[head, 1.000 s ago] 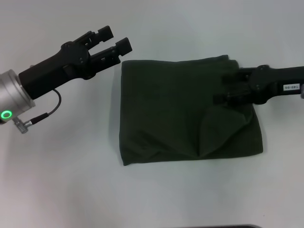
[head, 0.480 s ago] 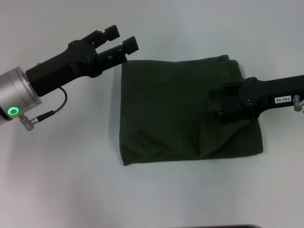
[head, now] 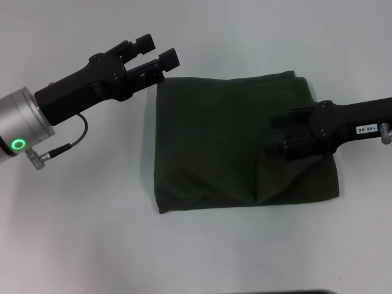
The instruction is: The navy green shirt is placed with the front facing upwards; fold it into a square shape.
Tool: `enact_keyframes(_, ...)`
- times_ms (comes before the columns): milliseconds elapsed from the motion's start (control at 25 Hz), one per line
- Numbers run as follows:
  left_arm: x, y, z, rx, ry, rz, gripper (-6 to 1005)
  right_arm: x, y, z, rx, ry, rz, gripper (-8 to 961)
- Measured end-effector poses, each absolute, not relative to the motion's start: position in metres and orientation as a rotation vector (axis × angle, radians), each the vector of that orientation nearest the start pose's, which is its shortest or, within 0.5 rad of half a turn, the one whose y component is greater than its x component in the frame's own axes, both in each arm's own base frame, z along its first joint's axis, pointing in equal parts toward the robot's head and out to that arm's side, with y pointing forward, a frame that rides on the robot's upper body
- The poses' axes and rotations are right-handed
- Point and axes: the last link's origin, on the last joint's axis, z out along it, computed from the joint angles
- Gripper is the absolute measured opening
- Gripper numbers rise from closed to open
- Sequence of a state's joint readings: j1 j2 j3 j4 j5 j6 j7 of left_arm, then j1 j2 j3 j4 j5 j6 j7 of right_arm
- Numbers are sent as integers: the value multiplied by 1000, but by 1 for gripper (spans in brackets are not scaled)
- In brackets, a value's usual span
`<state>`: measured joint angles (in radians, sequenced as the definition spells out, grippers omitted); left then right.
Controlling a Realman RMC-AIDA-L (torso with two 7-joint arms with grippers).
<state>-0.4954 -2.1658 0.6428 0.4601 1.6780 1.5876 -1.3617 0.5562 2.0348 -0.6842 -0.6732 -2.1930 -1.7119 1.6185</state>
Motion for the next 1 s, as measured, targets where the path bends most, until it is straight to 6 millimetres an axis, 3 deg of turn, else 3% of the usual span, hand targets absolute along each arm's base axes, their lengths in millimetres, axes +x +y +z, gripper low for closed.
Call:
enact_keyframes(240, -240, 315, -31, -2425, -876, -1261, 888, 273, 312, 9, -2899, 941, 523, 915)
enact_keyframes(360, -240, 317, -31, -2426, -873, -1256, 888, 274, 312, 10, -2896, 943, 518, 867)
enact_keyframes(760, -237, 321, -32, -2425, -870, -1244, 887, 276, 317, 13, -2848, 944, 531, 434)
enact_keyframes(1000, -237, 322, -33, -2424, -874, -1241, 887, 286, 323, 38, -2676, 982, 675, 401)
